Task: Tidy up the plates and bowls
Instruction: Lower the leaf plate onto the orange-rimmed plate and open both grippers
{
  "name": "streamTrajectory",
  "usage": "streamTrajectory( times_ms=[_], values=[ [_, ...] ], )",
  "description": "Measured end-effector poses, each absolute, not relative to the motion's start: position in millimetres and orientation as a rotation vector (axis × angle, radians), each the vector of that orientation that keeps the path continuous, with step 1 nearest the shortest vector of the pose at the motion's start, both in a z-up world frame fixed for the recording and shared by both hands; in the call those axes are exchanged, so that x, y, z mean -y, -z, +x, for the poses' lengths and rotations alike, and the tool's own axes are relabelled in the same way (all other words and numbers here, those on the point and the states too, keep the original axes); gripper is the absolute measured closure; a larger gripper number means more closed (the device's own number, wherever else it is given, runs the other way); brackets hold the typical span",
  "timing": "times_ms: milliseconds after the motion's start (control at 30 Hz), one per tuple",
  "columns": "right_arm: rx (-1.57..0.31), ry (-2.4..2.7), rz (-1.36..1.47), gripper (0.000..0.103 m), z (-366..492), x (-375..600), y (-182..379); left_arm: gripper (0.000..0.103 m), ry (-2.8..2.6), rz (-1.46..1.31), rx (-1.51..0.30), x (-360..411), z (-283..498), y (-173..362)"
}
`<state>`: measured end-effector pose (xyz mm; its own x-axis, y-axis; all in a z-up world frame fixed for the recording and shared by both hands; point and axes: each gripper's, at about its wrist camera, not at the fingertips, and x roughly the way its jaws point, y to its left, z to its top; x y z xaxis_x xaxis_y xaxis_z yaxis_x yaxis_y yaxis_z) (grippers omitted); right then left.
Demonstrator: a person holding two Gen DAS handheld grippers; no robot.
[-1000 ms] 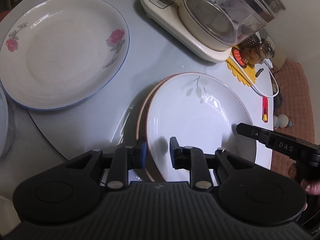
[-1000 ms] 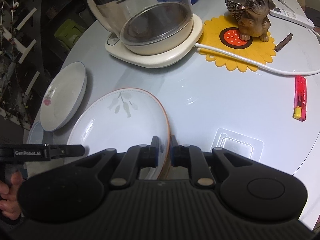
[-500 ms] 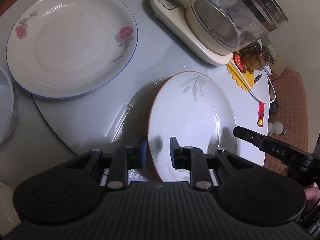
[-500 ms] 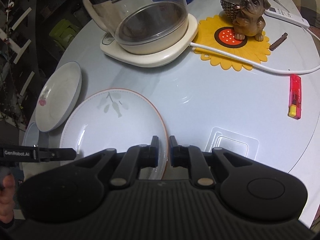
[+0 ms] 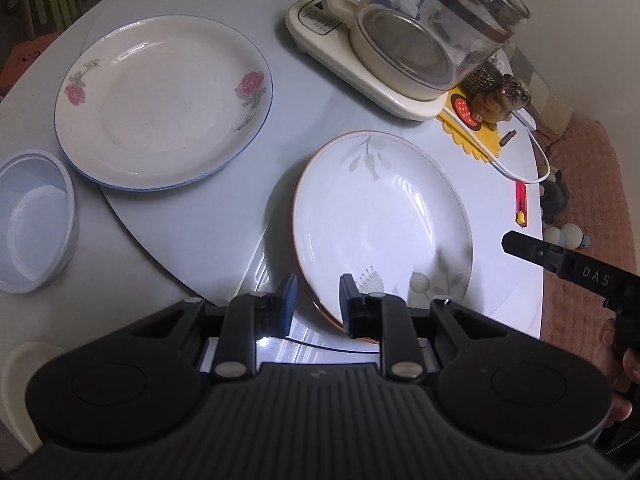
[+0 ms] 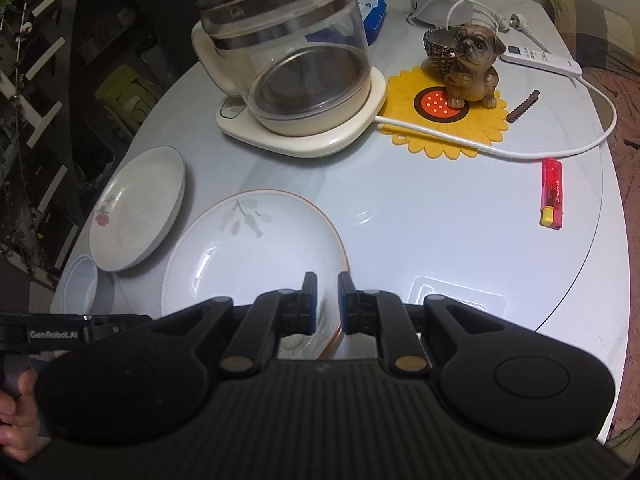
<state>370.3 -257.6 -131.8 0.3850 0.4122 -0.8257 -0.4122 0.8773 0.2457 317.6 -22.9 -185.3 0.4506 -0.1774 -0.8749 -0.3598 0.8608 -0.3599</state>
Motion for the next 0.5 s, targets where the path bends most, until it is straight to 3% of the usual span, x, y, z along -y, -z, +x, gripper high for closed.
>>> streamTrajectory(
  times_ms=[500],
  values=[
    [-0.879, -0.468, 0.08, 0.09, 272, 250, 44, 0.078, -0.04, -0.411, -0.917, 30, 240, 82]
  ],
)
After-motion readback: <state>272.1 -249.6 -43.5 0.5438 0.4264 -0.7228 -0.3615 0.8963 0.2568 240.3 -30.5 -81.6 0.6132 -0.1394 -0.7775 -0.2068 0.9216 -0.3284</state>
